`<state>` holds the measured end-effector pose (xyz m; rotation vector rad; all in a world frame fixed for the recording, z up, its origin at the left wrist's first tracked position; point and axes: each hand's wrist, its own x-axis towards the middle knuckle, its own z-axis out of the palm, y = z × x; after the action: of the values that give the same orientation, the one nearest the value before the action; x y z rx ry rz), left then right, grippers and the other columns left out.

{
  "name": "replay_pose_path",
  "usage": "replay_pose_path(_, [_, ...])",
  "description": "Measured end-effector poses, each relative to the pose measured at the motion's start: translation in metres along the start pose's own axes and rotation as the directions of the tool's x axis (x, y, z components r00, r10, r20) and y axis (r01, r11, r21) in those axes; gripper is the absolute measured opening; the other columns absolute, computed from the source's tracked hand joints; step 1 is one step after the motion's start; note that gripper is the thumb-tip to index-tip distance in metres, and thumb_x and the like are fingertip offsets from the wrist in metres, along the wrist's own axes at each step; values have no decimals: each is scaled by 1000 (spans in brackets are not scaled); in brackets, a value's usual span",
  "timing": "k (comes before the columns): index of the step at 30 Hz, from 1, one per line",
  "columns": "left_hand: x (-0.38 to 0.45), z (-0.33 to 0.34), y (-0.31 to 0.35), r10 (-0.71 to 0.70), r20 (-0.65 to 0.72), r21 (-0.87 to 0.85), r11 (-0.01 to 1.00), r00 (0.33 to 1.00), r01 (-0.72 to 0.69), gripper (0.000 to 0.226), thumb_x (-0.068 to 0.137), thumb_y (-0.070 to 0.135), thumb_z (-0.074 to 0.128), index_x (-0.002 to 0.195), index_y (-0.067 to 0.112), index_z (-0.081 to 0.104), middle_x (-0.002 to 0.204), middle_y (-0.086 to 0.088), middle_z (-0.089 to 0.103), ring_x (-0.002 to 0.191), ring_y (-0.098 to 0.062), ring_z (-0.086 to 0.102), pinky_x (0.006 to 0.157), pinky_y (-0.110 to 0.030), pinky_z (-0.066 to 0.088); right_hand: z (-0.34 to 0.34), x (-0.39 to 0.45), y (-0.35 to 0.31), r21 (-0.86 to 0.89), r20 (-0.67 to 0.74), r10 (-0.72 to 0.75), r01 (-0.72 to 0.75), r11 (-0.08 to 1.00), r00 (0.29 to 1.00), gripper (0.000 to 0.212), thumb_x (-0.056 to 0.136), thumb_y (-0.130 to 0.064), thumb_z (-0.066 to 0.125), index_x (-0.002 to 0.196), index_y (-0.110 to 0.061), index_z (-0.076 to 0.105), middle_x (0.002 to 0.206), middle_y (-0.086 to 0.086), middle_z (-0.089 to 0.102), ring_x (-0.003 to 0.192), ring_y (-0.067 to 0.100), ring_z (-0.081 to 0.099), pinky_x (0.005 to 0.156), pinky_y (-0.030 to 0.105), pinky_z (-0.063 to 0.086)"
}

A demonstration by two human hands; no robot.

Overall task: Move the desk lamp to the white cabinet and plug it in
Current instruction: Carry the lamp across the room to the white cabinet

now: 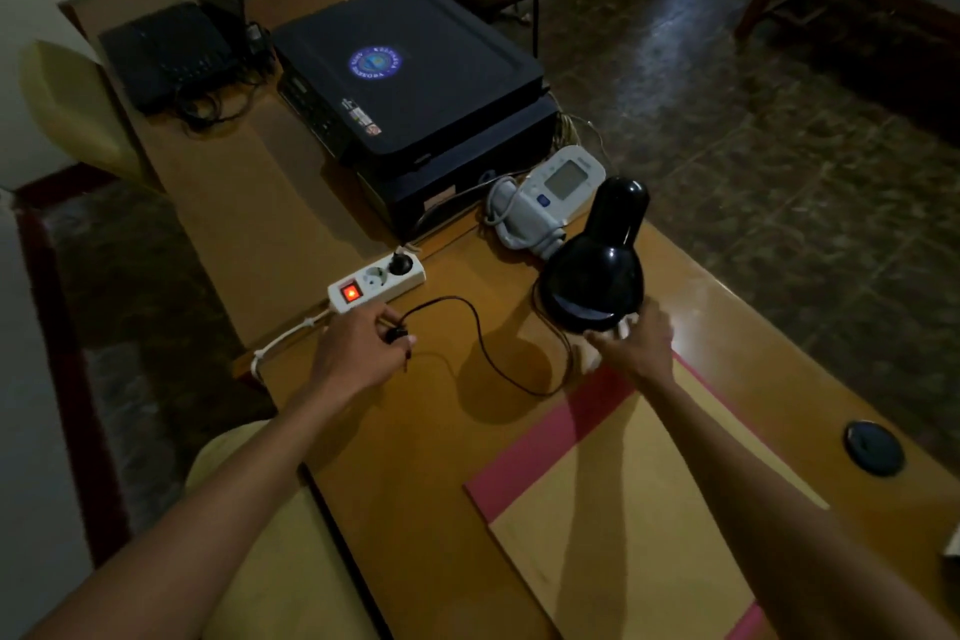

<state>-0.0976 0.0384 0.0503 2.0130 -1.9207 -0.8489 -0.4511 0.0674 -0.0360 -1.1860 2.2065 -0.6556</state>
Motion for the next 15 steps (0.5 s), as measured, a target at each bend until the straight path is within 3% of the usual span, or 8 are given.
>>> replay_pose_path(2, [-1,5,-1,-49,15,-50,998,999,50,19,80,34,78,93,31,64,76,16,70,66,5,64,58,-23,52,-2,27,8,-126,72,-57,66,990,996,111,61,-48,91,150,-19,32,146,11,41,135,34,37,106,49,44])
replay_pose_path(4, [-4,12,0,-55,29,-69,996,998,57,20,79,33,79,90,33,63,71,18,67,60,7,64,52,-17,46,-1,46,11,-136,115,-83,98,986,990,126,50,-58,92,152,-23,27,148,11,41,135,36,40,105,54,46])
replay_pose_path(7, [-7,20,3,-46,47,-88,995,998,50,19,79,31,80,90,33,64,78,15,69,69,3,68,57,-18,52,7,57,13,-36,104,-159,164,986,982,132,39,-68,91,146,-35,20,152,8,41,137,37,43,106,57,45])
replay_pose_path(11, [-12,30,7,-30,15,-98,995,999,32,20,78,31,80,94,27,69,83,12,69,74,0,67,59,-16,51,18,68,18,24,142,-137,135,991,980,138,34,-78,87,141,-47,5,163,3,21,148,30,26,117,52,33])
replay_pose_path(13, [-15,33,6,-31,8,-113,993,999,32,20,79,32,80,95,27,69,83,12,69,72,2,66,57,-14,50,26,75,16,-12,293,-44,50,999,955,143,35,-82,85,152,-39,15,163,-2,21,149,24,27,118,47,34])
replay_pose_path(15, [-18,33,4,-30,4,-125,992,1000,30,20,79,32,80,95,27,69,83,14,68,70,5,65,55,-11,49,35,79,16,26,429,130,-156,987,894,141,27,-73,93,149,-29,39,153,3,44,136,25,48,109,44,47])
